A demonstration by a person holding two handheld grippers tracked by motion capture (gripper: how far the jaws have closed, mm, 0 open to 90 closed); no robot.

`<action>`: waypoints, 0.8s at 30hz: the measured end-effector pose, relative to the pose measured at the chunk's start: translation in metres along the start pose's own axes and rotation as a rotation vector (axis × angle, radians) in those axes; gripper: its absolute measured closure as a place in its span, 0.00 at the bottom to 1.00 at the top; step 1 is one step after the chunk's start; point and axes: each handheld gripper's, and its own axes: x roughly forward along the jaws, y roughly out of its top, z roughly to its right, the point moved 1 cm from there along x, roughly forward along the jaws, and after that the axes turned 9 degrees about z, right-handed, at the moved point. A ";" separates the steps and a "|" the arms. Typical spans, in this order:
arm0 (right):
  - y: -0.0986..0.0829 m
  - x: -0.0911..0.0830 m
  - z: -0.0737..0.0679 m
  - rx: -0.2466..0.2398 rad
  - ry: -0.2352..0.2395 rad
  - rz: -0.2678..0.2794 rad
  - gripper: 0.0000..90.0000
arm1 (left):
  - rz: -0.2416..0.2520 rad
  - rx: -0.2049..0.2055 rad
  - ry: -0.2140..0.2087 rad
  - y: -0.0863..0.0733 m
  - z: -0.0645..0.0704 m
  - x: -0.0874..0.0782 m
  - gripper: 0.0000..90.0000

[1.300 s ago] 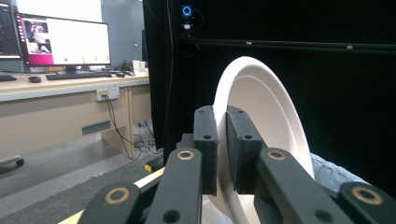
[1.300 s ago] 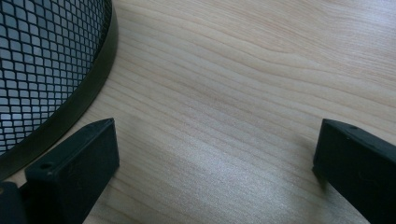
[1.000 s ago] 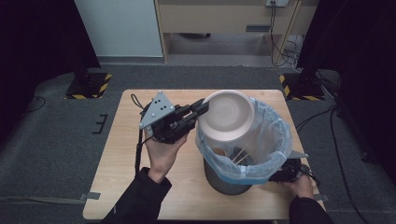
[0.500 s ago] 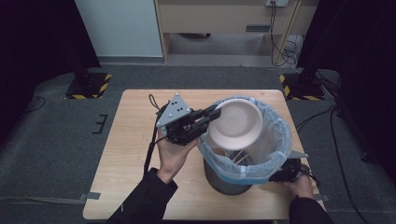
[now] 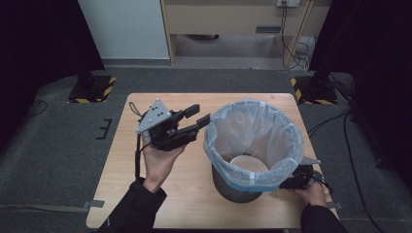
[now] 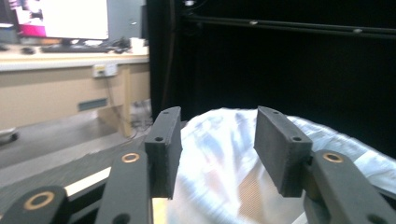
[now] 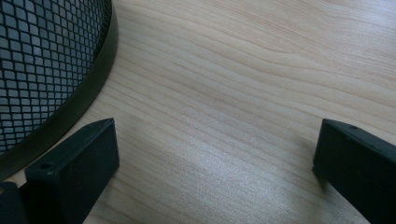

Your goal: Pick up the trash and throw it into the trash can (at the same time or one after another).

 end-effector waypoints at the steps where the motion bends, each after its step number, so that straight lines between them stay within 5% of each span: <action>1: 0.000 0.000 0.000 0.000 0.000 0.000 0.00 | -0.010 0.004 0.009 -0.002 -0.004 -0.005 0.54; 6: 0.000 0.000 0.000 0.000 0.000 0.000 0.00 | -0.066 -0.015 0.077 -0.017 -0.025 -0.028 0.49; 13: 0.000 0.000 0.000 0.000 0.000 0.000 0.00 | -0.184 -0.070 0.184 -0.060 -0.061 -0.058 0.42; 24: 0.000 0.000 0.000 0.000 0.000 0.000 0.00 | -0.367 -0.184 0.288 -0.128 -0.101 -0.077 0.32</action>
